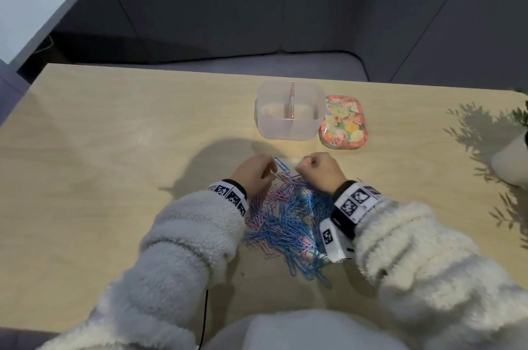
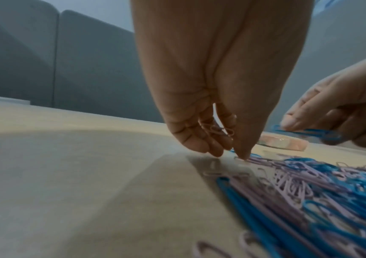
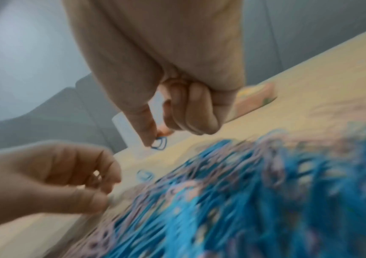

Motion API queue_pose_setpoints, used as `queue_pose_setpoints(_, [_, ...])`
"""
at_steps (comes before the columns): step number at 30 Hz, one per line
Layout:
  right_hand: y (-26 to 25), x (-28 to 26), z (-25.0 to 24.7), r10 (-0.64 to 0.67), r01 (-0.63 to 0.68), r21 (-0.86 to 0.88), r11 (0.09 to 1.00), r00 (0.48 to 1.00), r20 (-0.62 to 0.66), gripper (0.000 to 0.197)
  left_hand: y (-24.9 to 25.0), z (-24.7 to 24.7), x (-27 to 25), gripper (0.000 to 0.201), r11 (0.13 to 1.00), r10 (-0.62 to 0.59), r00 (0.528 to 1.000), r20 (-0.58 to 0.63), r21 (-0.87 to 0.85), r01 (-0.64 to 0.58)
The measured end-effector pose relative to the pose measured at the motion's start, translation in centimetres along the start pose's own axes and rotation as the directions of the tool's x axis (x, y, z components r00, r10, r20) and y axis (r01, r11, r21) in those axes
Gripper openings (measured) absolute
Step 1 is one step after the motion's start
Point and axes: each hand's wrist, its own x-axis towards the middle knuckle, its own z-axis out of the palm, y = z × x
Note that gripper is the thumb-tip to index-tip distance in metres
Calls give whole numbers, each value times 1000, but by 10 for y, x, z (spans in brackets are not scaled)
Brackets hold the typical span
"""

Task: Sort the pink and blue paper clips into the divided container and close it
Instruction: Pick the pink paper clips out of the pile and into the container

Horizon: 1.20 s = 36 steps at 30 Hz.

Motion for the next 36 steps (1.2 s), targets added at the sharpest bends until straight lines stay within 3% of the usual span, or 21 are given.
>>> queue_pose_setpoints(5, [30, -9, -46, 133, -172, -323, 931, 981, -140, 26, 13, 4, 10, 23, 986, 131, 991, 35, 102, -134])
queue_pose_setpoints(8, [28, -5, -44, 2, -98, -389, 916, 971, -240, 21, 19, 7, 15, 22, 970, 157, 983, 91, 176, -171])
queue_pose_setpoints(10, [21, 3, -40, -84, 5, -396, 918, 979, -185, 12, 23, 8, 17, 20, 956, 157, 981, 113, 231, -180])
queue_pose_setpoints(14, [12, 17, -30, -114, 54, -493, 868, 989, -92, 8, 20, 10, 15, 17, 943, 135, 984, 117, 290, -164])
queue_pose_setpoints(22, [17, 20, -27, 33, 56, -534, 843, 987, 156, 22, 4, 10, 6, 15, 969, 53, 994, 94, 236, -74])
queue_pose_setpoints(25, [16, 15, -32, -15, 106, -435, 894, 978, 208, 15, 9, 5, 5, 10, 967, 35, 989, 143, 244, -69])
queue_pose_setpoints(28, [6, 10, -46, -73, 106, -219, 970, 985, 154, 23, 16, -10, 5, 5, 985, 24, 991, 128, 165, -45])
queue_pose_setpoints(30, [2, 11, -55, -71, 82, -92, 992, 991, 113, 19, 22, -29, 9, 5, 998, 45, 998, 51, 45, -48])
queue_pose_setpoints(33, [4, 16, -58, -17, -8, 189, 982, 991, 134, 14, 39, -65, 27, 7, 990, 118, 979, -167, -51, -128])
queue_pose_setpoints(36, [2, 17, -54, 43, -77, 299, 951, 992, 120, 23, 54, -90, 57, 13, 997, 75, 959, -272, 49, -64])
